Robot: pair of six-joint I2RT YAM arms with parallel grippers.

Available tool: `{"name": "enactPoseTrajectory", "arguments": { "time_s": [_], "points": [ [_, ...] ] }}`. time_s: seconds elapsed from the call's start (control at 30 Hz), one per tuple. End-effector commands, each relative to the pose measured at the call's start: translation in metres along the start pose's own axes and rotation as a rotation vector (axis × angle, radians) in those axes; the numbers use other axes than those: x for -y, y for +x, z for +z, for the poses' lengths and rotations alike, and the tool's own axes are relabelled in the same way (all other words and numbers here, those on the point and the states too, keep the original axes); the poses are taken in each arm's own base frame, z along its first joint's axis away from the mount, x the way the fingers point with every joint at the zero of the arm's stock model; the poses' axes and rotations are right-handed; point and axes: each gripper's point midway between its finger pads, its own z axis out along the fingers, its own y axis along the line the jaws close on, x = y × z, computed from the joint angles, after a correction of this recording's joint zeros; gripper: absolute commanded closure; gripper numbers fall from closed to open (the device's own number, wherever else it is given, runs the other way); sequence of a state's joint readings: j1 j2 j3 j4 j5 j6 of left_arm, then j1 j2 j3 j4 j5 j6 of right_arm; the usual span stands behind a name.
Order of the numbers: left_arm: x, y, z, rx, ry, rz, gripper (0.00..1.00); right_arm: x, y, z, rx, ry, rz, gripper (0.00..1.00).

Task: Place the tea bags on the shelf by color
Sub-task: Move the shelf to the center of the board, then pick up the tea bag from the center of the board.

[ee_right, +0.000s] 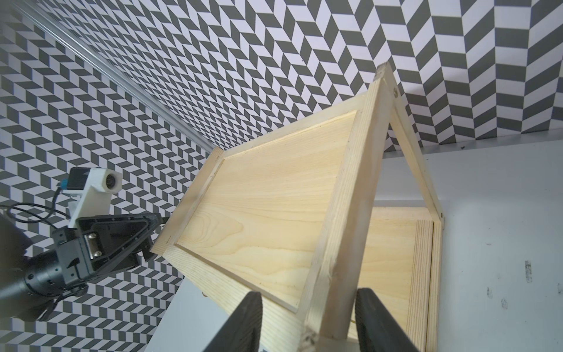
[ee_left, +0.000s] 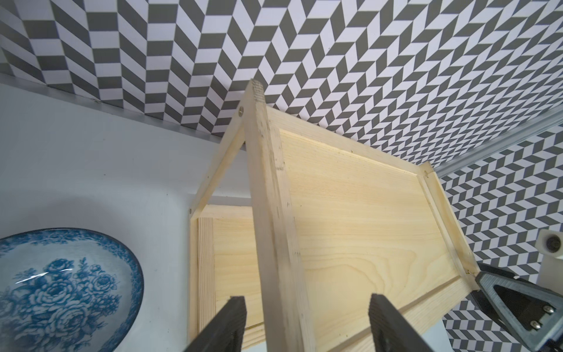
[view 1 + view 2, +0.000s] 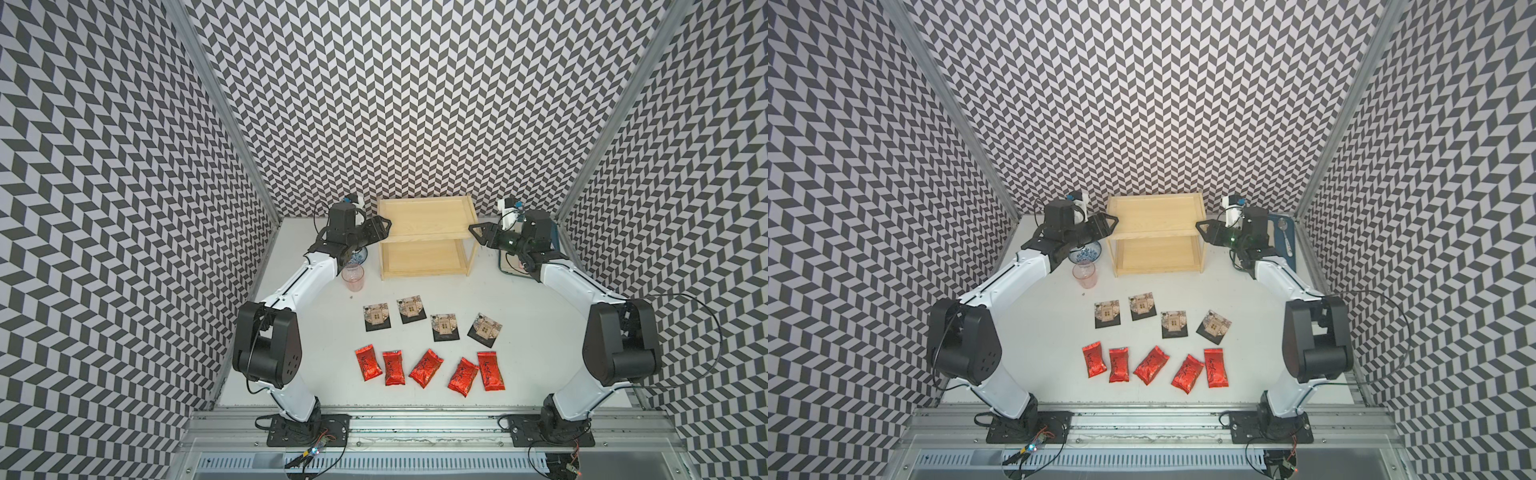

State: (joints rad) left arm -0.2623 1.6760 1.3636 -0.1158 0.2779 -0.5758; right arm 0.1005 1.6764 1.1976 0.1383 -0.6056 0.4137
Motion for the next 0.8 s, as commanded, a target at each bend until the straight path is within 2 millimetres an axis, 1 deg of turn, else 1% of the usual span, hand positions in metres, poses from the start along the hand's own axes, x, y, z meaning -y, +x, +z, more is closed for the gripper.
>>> {"name": "enactPoseTrajectory", "arguments": {
  "time_s": [0.0,0.07,0.13,0.2,0.27,0.33,0.43,0.5,0.57,0.67,0.73,0.77],
  "points": [
    [0.007,-0.021,-0.017,0.069,-0.033,0.021,0.28,-0.015,-0.037,-0.017,0.110,-0.016,-0.054,0.44],
    [0.010,-0.030,-0.024,0.091,-0.041,0.024,0.28,-0.014,-0.049,-0.025,0.135,-0.008,-0.066,0.42],
    [0.017,-0.039,-0.034,0.116,-0.032,0.025,0.28,-0.010,-0.062,-0.038,0.165,0.009,-0.065,0.41],
    [0.028,-0.046,-0.047,0.137,-0.011,0.027,0.27,-0.017,-0.072,-0.053,0.193,0.011,-0.077,0.42],
    [0.037,-0.047,-0.061,0.145,0.009,0.036,0.30,-0.028,-0.072,-0.066,0.204,0.009,-0.092,0.44],
    [0.042,-0.041,-0.074,0.142,0.021,0.037,0.33,-0.035,-0.060,-0.076,0.197,-0.002,-0.088,0.47],
    [0.047,-0.020,-0.090,0.121,0.042,0.040,0.38,-0.043,-0.038,-0.093,0.183,0.016,-0.084,0.52],
    [0.051,0.003,-0.096,0.078,0.052,0.050,0.43,-0.050,-0.015,-0.103,0.157,0.046,-0.103,0.54],
    [0.054,0.029,-0.100,0.035,0.065,0.059,0.47,-0.065,0.012,-0.109,0.137,0.040,-0.135,0.54],
    [0.058,0.077,-0.100,-0.046,0.100,0.059,0.50,-0.089,0.057,-0.108,0.102,-0.006,-0.152,0.54],
    [0.059,0.105,-0.096,-0.095,0.127,0.049,0.50,-0.101,0.092,-0.103,0.061,-0.033,-0.151,0.54],
    [0.056,0.119,-0.092,-0.121,0.136,0.041,0.50,-0.103,0.109,-0.100,0.042,-0.047,-0.164,0.54]
  ]
}}
